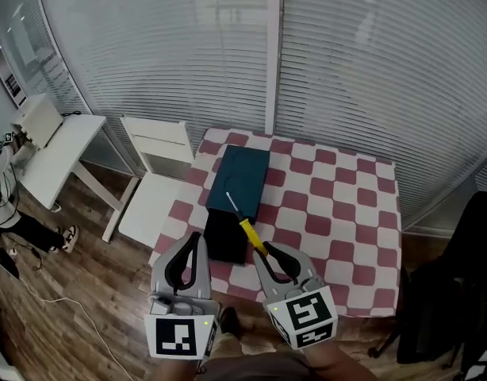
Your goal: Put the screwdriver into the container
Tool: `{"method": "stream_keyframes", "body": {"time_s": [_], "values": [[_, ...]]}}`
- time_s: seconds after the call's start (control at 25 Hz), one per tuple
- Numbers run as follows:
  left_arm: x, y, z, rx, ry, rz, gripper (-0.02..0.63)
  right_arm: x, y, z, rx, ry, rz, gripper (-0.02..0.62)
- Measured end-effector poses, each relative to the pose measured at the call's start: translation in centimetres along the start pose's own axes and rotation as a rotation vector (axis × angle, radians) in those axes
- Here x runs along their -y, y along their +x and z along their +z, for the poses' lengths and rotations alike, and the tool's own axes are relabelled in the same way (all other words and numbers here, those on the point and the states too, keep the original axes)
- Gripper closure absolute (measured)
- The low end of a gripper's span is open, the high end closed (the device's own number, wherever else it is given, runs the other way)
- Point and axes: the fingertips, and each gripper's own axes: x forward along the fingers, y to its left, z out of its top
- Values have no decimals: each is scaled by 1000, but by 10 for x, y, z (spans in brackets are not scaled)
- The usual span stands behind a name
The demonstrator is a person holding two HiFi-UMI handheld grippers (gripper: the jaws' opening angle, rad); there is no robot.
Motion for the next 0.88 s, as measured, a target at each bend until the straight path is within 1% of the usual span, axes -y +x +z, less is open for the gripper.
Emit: {"method": "stream_keyframes", "body": {"time_s": [0.08, 0.28, 0.52, 0.76, 0.88], "values": [[-9, 0, -9, -17, -7, -8, 606, -6, 8, -10, -24, 13, -9, 509], [-20, 0, -31, -61, -15, -65, 606, -22, 21, -46, -106, 62, -43, 509], [-27, 6, -57, -98, -32, -120, 606, -28, 38, -85, -187, 112, -83, 509], [-33, 12, -80, -123, -55, -167, 606, -29, 57, -111, -244, 143, -117, 509], [-42, 16, -93, -153, -61, -170, 606, -32, 68, -120, -271, 150, -125, 509]]}}
